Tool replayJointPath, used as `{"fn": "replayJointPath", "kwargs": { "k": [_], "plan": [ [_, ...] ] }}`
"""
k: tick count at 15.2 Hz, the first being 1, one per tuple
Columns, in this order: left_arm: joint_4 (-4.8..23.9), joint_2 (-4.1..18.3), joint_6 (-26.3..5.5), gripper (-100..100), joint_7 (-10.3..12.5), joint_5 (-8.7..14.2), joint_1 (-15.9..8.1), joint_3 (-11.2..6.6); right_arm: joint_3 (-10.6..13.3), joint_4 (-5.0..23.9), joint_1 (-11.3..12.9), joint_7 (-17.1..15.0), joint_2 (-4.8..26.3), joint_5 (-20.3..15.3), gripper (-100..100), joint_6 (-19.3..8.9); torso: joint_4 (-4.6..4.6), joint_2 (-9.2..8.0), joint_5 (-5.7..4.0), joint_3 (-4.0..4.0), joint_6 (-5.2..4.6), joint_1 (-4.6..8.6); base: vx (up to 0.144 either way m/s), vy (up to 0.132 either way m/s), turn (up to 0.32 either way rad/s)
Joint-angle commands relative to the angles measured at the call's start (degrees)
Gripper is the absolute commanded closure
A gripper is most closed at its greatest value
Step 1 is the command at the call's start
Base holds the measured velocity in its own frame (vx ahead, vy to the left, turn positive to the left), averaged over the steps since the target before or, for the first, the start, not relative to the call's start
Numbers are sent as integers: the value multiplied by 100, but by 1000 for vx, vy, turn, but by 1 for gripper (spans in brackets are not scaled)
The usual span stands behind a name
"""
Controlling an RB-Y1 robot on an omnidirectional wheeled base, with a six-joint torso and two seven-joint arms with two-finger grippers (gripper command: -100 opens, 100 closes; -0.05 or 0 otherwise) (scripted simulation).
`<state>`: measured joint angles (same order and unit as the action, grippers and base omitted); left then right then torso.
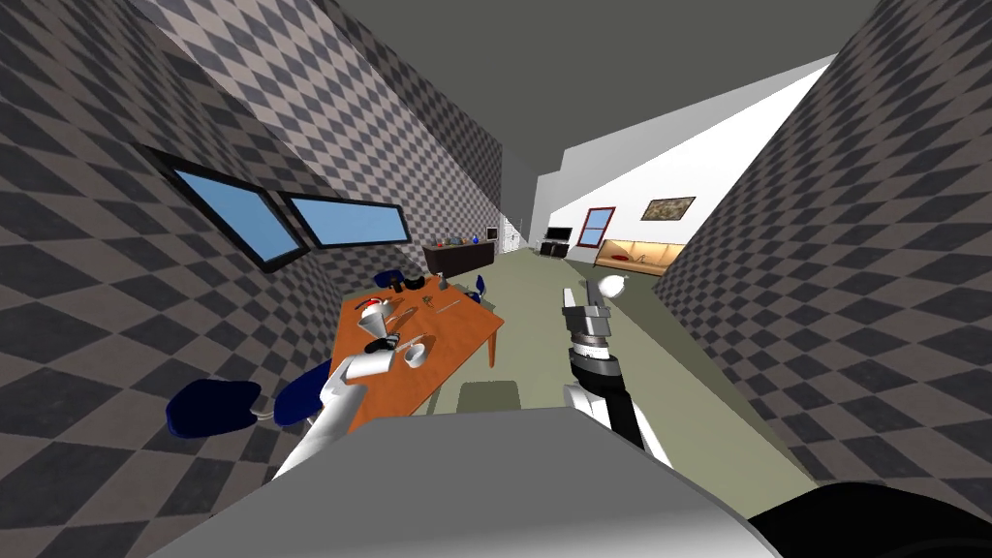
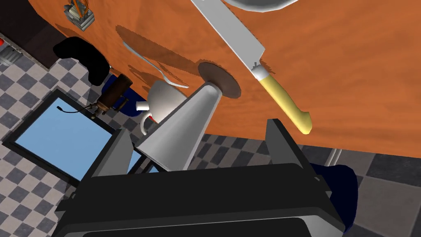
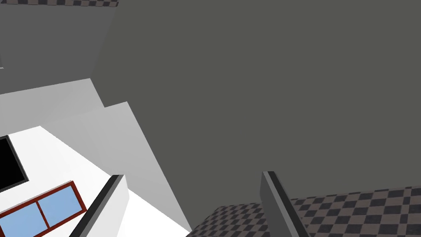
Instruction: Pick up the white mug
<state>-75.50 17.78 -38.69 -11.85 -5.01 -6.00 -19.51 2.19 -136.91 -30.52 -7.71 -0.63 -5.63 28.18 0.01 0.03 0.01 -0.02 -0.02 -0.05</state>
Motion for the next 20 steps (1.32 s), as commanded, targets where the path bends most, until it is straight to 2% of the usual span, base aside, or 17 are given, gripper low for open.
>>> {"fn": "replayJointPath", "kwargs": {
  "k": [1,2,3,5,6,7,8,9,10,11,12,13,15,16,17,18,20],
  "plan": [
    [166,10,-286,-100,-44,0,-114,-57,0,0,0,0,0,0,0,0,0,0,0,0,0,0,-5,12,-132],
    [166,10,-316,-100,-44,0,-114,-57,0,0,0,0,0,0,0,0,0,0,0,0,1,0,-3,11,-41],
    [403,27,-490,-100,-97,6,-259,-133,0,0,-1,0,0,0,0,0,0,0,0,0,3,0,-4,10,-108],
    [403,27,-620,-100,-97,6,-259,-133,0,0,0,0,0,0,0,0,0,0,0,0,1,0,-4,11,-84],
    [633,42,-807,-100,-149,12,-400,-207,0,0,-1,0,0,0,0,0,0,0,0,0,3,0,-5,10,-109],
    [633,42,-912,-100,-149,12,-400,-207,0,0,0,0,0,0,0,0,0,0,0,0,1,0,-5,12,-126],
    [827,55,-1046,-100,-198,17,-534,-278,0,0,0,0,0,0,0,0,0,-1,0,0,2,0,-6,14,-155],
    [853,55,-1188,-100,-198,17,-534,-278,0,0,0,0,0,0,0,0,0,-1,0,0,-1,0,-7,17,-118],
    [853,55,-1193,-100,-198,17,-534,-278,0,0,0,0,0,0,0,0,0,-1,0,0,2,-1,-4,13,-34],
    [1063,67,-1388,-100,-244,22,-661,-345,0,0,-1,0,0,0,0,0,0,-1,0,0,4,-1,-3,12,-91],
    [1063,67,-1459,-100,-244,22,-661,-345,0,0,0,0,0,0,0,0,0,0,0,0,1,-1,-3,13,-113],
    [1260,77,-1605,-100,-288,26,-781,-409,0,0,0,0,0,0,0,0,0,0,0,0,2,0,-5,14,-148],
    [1260,77,-1710,-100,-288,26,-781,-409,0,0,0,0,0,0,0,0,0,0,0,0,2,-1,-4,15,-72],
    [1446,85,-1930,-100,-329,30,-892,-468,0,0,-1,0,0,0,0,0,0,0,0,0,4,0,-2,10,-71],
    [1446,85,-1945,-100,-329,30,-892,-468,0,0,0,0,0,0,0,0,0,0,0,0,2,0,-2,9,-93],
    [1617,93,-2097,-100,-367,34,-995,-523,0,0,0,0,0,0,0,0,0,0,0,0,2,1,-4,12,-126],
    [1773,100,-2345,-100,-401,37,-1088,-574,0,0,0,0,0,0,0,0,0,0,0,0,2,0,-4,15,-96]
  ]
}}
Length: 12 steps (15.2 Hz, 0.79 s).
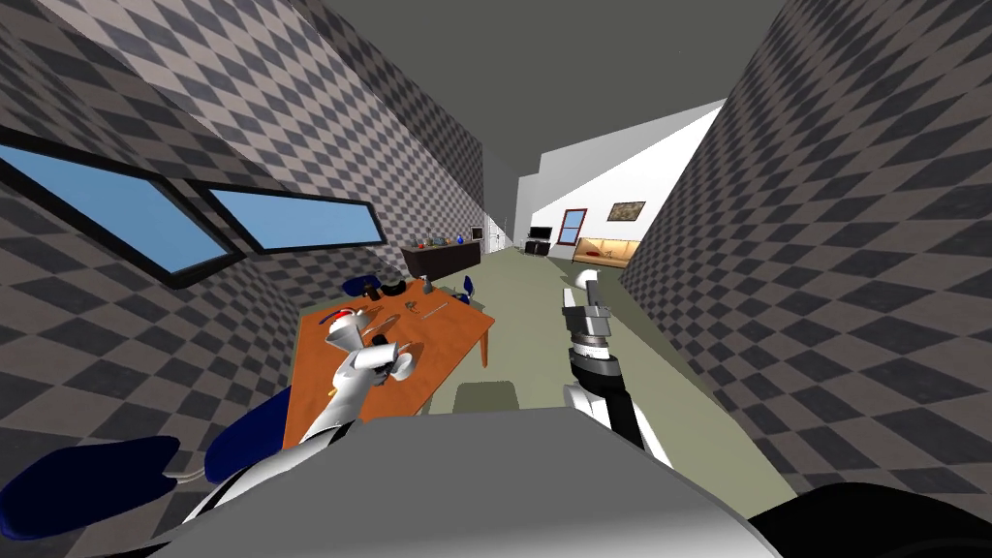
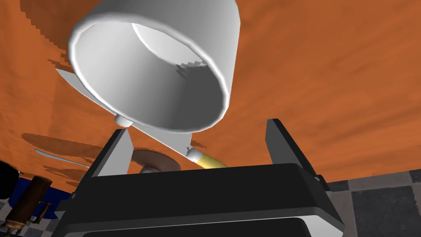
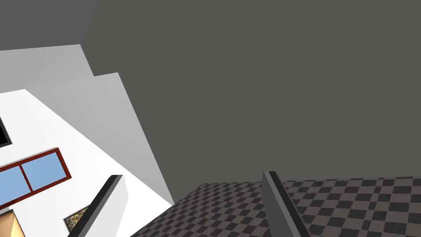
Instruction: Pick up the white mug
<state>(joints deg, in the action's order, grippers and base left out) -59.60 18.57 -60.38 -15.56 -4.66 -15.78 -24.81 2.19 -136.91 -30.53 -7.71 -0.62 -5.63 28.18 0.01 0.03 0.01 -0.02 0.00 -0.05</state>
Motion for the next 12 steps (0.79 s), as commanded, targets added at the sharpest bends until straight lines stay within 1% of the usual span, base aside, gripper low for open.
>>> {"fn": "replayJointPath", "kwargs": {
  "k": [1,2,3,5,6,9,10,11,12],
  "plan": [
    [182,21,-190,-100,-30,2,-111,-43,0,0,0,0,0,0,0,0,0,0,0,0,0,0,-5,15,-88],
    [323,26,-368,-100,-61,5,-194,-88,0,0,0,0,0,0,0,0,0,0,0,0,1,-1,-4,16,-100],
    [323,26,-368,-100,-61,5,-194,-88,0,0,0,0,0,0,0,0,0,0,0,0,0,-1,-2,16,-76],
    [551,34,-655,-100,-110,9,-328,-162,0,0,0,0,0,0,0,0,0,1,0,0,0,-1,-3,17,-85],
    [551,34,-655,-100,-110,9,-328,-162,0,0,0,0,0,0,0,0,0,1,0,-1,0,-2,-3,18,-75],
    [744,40,-898,-100,-152,12,-439,-224,0,0,0,0,0,0,0,0,0,1,0,0,1,-1,-3,15,-69],
    [718,47,-780,-100,-134,12,-417,-203,0,0,0,0,0,0,0,0,0,0,0,0,1,-1,-2,10,-27],
    [837,15,-636,-100,-86,19,-368,-152,0,0,0,0,0,0,0,0,0,0,0,0,3,1,17,19,8],
    [868,8,-591,-100,-72,21,-356,-138,0,0,-1,0,0,0,0,0,1,4,0,-2,4,-1,36,33,14]
  ]
}}
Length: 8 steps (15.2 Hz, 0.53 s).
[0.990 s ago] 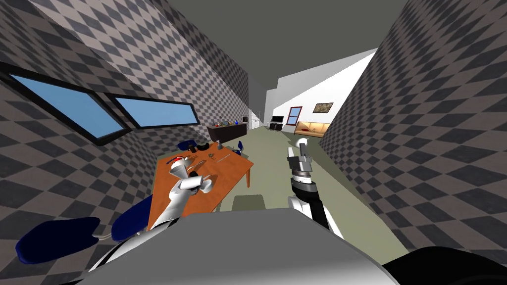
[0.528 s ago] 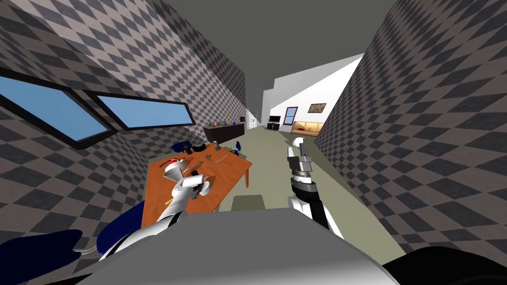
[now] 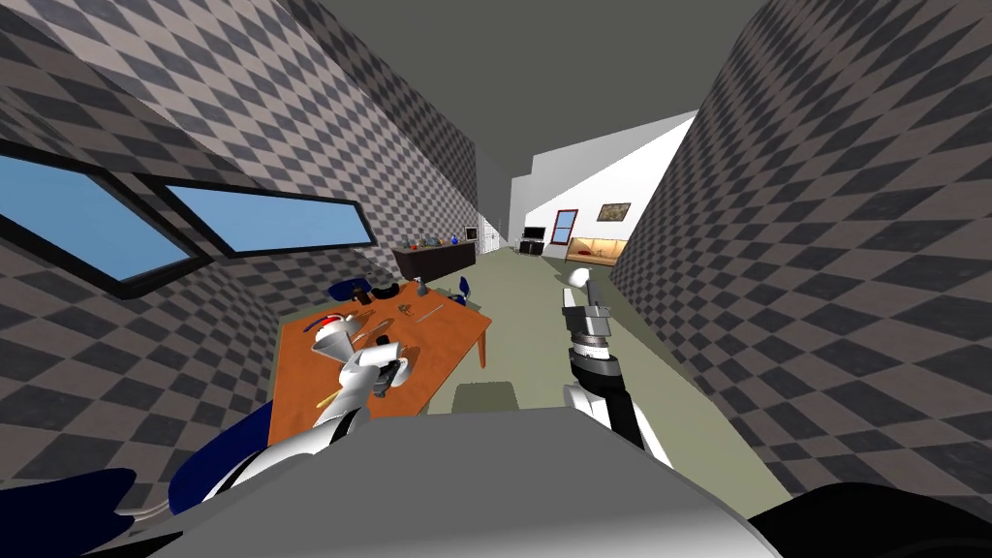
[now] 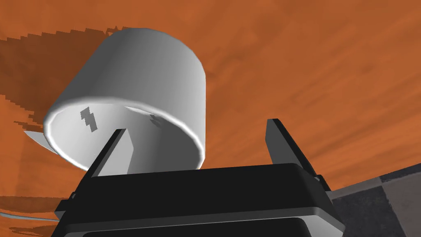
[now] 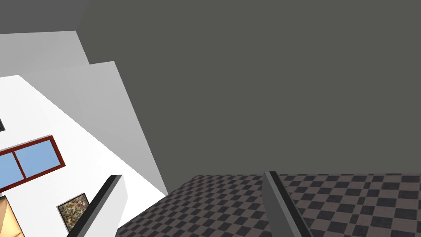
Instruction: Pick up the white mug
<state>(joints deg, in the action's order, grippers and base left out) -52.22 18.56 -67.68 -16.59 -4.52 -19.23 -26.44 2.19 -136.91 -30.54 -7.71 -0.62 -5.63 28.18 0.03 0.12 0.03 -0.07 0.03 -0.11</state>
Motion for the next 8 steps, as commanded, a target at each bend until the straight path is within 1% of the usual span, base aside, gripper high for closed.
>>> {"fn": "replayJointPath", "kwargs": {
  "k": [1,3,4,5,8],
  "plan": [
    [161,2,183,-100,44,8,2,38,0,0,0,0,0,0,0,0,0,0,0,0,0,0,38,36,10],
    [285,-25,364,-100,99,15,51,94,0,0,0,0,0,0,0,0,1,6,1,-3,0,-5,40,37,9],
    [250,-2,262,-100,64,11,8,63,0,0,0,0,0,0,0,0,2,8,2,-5,0,-5,27,21,1],
    [274,-5,302,100,77,10,10,70,0,0,0,0,0,0,0,0,1,6,0,-4,-1,-2,9,8,-1],
    [278,-7,296,100,76,10,15,70,0,0,0,0,0,0,0,0,-3,0,-1,1,-5,5,-1,0,4]
  ]
}}
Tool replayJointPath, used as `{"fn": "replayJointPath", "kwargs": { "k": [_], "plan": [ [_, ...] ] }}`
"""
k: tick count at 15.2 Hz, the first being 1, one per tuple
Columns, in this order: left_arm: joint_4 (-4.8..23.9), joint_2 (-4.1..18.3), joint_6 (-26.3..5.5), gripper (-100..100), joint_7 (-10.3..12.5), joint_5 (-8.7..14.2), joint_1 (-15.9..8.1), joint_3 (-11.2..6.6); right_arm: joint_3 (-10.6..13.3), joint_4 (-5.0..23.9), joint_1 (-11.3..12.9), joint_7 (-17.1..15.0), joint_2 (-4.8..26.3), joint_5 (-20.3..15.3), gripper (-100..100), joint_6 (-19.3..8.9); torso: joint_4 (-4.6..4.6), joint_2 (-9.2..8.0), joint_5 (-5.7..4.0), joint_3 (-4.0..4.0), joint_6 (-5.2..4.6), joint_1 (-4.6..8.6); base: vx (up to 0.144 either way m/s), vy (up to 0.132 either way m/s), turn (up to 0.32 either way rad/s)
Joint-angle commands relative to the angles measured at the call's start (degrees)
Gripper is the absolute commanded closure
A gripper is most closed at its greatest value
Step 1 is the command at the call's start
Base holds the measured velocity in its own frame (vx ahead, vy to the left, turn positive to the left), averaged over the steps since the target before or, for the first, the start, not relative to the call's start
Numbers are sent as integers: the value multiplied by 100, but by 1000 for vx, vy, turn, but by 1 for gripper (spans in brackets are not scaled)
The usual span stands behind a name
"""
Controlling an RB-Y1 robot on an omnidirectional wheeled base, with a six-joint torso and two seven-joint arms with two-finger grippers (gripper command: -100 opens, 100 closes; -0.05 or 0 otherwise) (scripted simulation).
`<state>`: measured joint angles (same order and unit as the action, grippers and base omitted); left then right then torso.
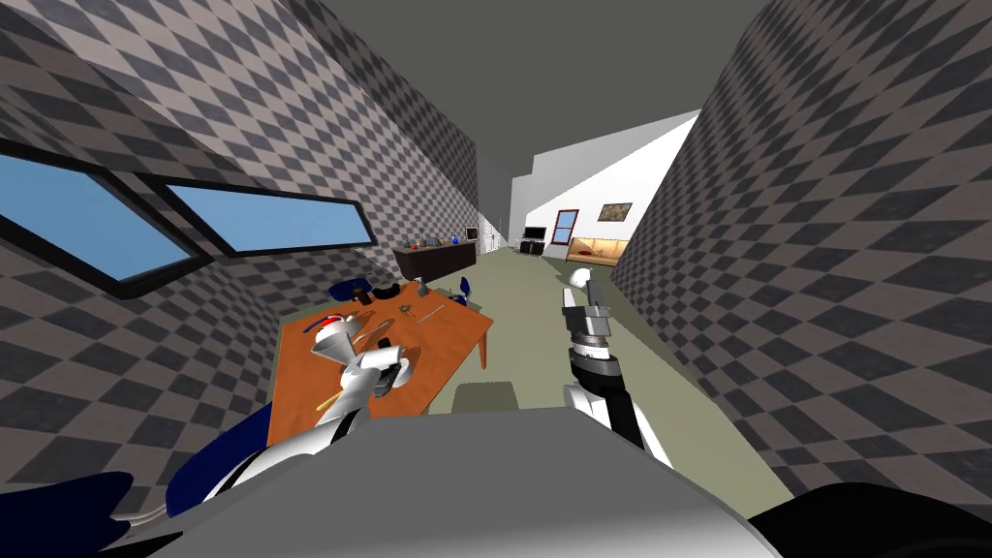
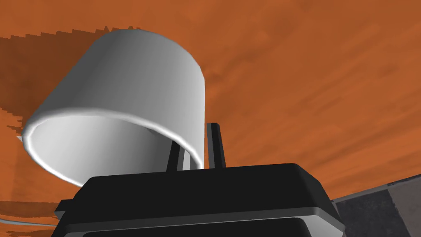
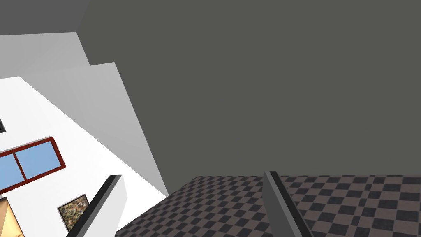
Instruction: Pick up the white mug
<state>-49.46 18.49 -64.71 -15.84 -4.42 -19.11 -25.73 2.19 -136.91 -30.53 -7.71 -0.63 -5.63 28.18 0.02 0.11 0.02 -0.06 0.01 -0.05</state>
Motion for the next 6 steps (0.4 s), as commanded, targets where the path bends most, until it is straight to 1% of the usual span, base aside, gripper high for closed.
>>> {"fn": "replayJointPath", "kwargs": {
  "k": [1,2,5,6],
  "plan": [
    [0,0,0,100,0,0,0,0,0,0,0,0,0,0,0,0,0,0,0,0,0,0,0,0,0],
    [-146,16,-159,100,-44,-4,-22,-46,0,0,0,0,0,0,0,0,0,0,0,0,1,0,-19,-22,-12],
    [-301,50,-385,100,-113,-12,-83,-116,0,0,1,0,0,0,0,0,-5,-17,-5,10,1,18,-45,-42,-14],
    [-271,30,-291,100,-85,-9,-44,-85,0,0,1,0,-1,0,0,0,-6,-21,-5,13,2,20,-29,-24,-3]
  ]
}}
